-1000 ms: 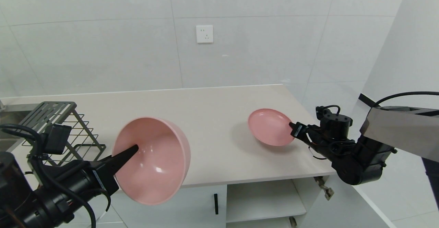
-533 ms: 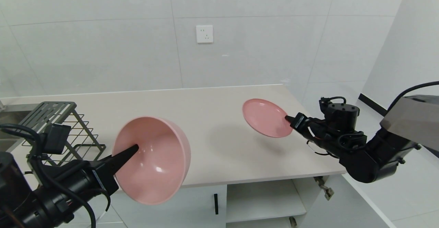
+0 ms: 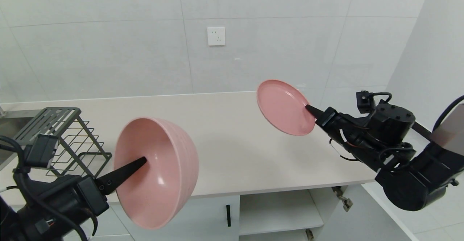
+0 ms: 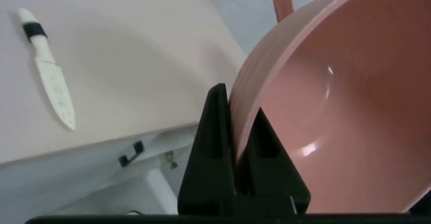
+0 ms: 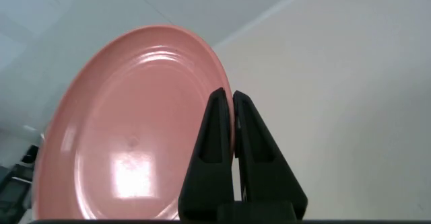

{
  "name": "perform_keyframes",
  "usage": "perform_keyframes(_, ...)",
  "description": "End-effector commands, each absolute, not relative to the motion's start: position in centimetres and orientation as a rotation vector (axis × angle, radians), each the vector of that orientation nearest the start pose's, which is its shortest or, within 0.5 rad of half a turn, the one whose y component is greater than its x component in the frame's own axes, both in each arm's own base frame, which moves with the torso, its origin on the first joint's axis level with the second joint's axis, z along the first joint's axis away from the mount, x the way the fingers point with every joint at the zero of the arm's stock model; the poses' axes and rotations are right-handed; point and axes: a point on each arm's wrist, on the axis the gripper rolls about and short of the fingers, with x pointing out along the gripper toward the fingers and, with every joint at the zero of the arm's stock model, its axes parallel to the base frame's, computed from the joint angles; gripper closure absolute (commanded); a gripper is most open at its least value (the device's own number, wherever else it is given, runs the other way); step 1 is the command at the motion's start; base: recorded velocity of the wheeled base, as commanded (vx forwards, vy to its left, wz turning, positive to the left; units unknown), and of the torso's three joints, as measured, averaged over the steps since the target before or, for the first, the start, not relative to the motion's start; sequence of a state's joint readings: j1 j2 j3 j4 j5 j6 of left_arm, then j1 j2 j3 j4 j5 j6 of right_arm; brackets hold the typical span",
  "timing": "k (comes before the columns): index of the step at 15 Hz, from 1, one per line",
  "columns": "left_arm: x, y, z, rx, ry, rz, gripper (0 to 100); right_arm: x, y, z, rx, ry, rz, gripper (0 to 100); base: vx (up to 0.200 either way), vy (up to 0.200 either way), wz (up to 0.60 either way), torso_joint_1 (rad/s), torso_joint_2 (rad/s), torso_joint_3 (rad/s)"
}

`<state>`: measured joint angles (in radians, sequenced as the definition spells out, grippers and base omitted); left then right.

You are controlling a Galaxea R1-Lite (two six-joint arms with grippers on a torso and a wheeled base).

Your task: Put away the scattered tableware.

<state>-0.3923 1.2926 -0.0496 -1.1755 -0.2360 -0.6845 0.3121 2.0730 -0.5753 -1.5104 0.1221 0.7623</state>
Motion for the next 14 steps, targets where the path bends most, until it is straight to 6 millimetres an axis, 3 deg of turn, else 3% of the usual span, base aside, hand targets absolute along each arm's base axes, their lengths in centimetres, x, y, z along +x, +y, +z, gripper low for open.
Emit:
perform_keyframes(1,13.0,-6.1,14.2,-0.668,0.272,-0.597,100,30.4,10.4,8.3,0.737,0.187,0.41,100,0.0,0.0,0.0,0.0,0.0,0.0)
perform_keyframes(4,10.4,-5.7,15.9,-0.702,0.181,-0.717,100,28.8,9.9,7.3,0.702,0.246,0.382,100,0.0,0.0,0.0,0.0,0.0,0.0)
perform_keyframes(8,8.5,-5.0,14.4,-0.671,0.32,-0.699,100,27.3,11.6,9.4,0.623,0.164,0.412,100,0.0,0.0,0.0,0.0,0.0,0.0)
perform_keyframes(9,8.8,-5.1,14.6,-0.659,0.327,-0.693,100,27.2,11.8,9.6,0.624,0.16,0.422,100,0.0,0.0,0.0,0.0,0.0,0.0)
perform_keyframes(12,12.2,-5.9,18.5,-0.575,0.317,-0.616,100,27.1,12.1,9.9,0.579,0.128,0.405,100,0.0,0.0,0.0,0.0,0.0,0.0)
perform_keyframes(13,12.4,-6.0,18.7,-0.568,0.316,-0.615,100,27.1,12.0,9.9,0.575,0.131,0.404,100,0.0,0.0,0.0,0.0,0.0,0.0)
perform_keyframes(14,14.8,-6.6,18.7,-0.488,0.335,-0.557,100,25.8,11.7,10.4,0.569,0.133,0.413,100,0.0,0.0,0.0,0.0,0.0,0.0)
